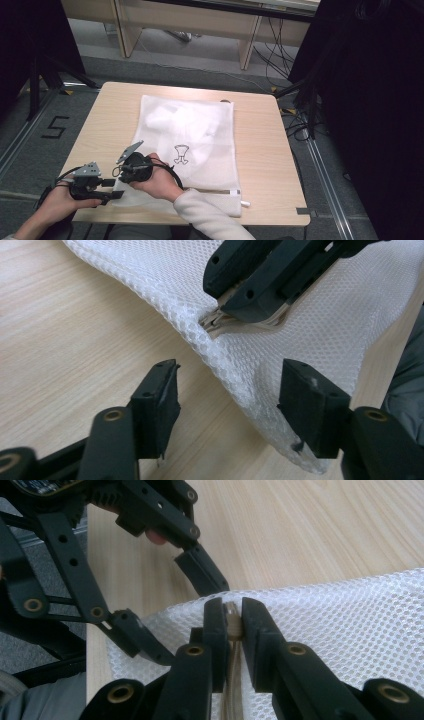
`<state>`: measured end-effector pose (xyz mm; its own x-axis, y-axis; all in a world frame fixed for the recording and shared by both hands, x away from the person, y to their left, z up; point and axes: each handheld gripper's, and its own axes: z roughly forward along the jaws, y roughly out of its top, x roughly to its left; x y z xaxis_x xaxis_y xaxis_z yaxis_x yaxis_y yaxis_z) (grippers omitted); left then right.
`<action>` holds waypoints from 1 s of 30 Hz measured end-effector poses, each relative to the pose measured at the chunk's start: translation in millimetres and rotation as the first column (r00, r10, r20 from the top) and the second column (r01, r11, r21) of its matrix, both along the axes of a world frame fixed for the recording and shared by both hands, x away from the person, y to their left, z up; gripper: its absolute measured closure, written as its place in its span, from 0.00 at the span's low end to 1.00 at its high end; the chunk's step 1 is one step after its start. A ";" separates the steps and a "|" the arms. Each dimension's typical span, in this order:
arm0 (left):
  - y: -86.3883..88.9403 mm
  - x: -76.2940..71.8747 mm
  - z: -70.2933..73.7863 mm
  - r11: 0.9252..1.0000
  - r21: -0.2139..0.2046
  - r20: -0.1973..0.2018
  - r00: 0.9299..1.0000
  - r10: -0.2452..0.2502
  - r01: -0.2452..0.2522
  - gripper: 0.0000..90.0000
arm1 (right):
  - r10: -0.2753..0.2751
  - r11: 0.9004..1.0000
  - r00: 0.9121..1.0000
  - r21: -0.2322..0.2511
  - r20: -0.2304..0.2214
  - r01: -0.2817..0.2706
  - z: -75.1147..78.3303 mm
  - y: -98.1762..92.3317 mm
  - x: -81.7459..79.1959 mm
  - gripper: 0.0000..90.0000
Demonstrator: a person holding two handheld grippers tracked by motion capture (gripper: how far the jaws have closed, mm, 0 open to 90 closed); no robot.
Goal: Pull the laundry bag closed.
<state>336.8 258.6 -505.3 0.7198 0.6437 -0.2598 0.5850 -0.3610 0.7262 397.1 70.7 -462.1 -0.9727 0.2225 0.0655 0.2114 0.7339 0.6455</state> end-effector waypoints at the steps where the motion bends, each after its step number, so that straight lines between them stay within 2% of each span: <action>1: -0.1 1.0 -0.6 1.000 -0.009 -0.013 1.000 -0.009 0.009 0.54 | -0.003 1.000 1.000 0.009 -0.011 0.003 0.5 0.1 -1.1 0.91; 3: -1.3 1.5 -0.7 1.000 -0.003 -0.028 1.000 -0.001 0.001 0.60 | -0.008 1.000 1.000 0.001 -0.018 0.008 1.6 -0.6 -2.3 0.91; 6: -1.8 3.7 -0.6 1.000 -0.025 -0.038 0.999 0.001 -0.002 0.74 | -0.015 1.000 1.000 -0.013 -0.027 0.015 1.9 -1.3 -4.6 0.91; 9: -3.3 3.4 -0.1 1.000 -0.004 -0.039 0.999 0.003 -0.003 0.87 | -0.017 1.000 1.000 -0.025 -0.024 0.017 1.3 -3.7 -4.6 0.91; 11: -4.0 3.1 0.7 1.000 0.000 -0.042 0.999 0.007 -0.007 0.91 | -0.004 1.000 1.000 -0.026 -0.020 0.003 1.0 -4.8 -4.0 0.91; 13: -4.3 3.4 1.3 1.000 -0.004 -0.046 0.999 0.002 -0.003 0.93 | 0.004 0.999 1.000 -0.034 -0.018 -0.004 -0.1 -6.6 -3.7 0.91; 14: -4.2 3.1 2.2 1.000 0.012 -0.039 0.999 0.009 -0.008 0.94 | -0.010 0.999 0.999 -0.042 -0.031 0.009 -0.5 -7.8 -5.2 0.91; 15: -4.4 3.1 2.5 1.000 0.010 -0.041 0.999 0.009 -0.009 0.94 | 0.005 0.999 1.000 -0.047 -0.022 -0.006 -1.1 -8.7 -4.3 0.91; 16: -5.6 2.3 2.6 1.000 -0.008 -0.052 0.998 0.023 -0.024 0.94 | -0.001 0.998 1.000 -0.056 -0.026 -0.001 -1.7 -9.5 -4.8 0.91; 17: -5.5 2.5 2.8 1.000 -0.021 -0.049 0.999 0.017 -0.018 0.95 | -0.001 0.998 1.000 -0.066 -0.024 0.000 -3.1 -10.6 -4.7 0.91; 18: -5.5 2.0 3.7 1.000 -0.013 -0.049 0.998 0.026 -0.027 0.95 | 0.000 0.998 0.999 -0.066 -0.032 -0.002 -3.7 -11.2 -5.3 0.91; 19: -5.6 2.1 3.6 0.999 -0.017 -0.052 0.998 0.026 -0.027 0.95 | -0.001 0.997 1.000 -0.074 -0.024 -0.001 -4.9 -12.1 -5.0 0.91; 24: -5.1 2.3 3.6 0.999 -0.038 -0.064 0.997 0.034 -0.037 0.95 | -0.005 0.996 0.999 -0.091 -0.040 0.001 -7.5 -15.1 -6.6 0.91; 27: -4.2 2.0 4.0 0.999 -0.028 -0.065 0.997 0.035 -0.037 0.95 | -0.019 0.994 0.998 -0.112 -0.054 0.013 -10.3 -16.7 -7.4 0.91; 30: -5.1 1.8 4.0 0.999 -0.029 -0.055 0.998 0.034 -0.036 0.95 | -0.011 0.995 0.999 -0.104 -0.046 0.006 -11.2 -17.9 -7.5 0.91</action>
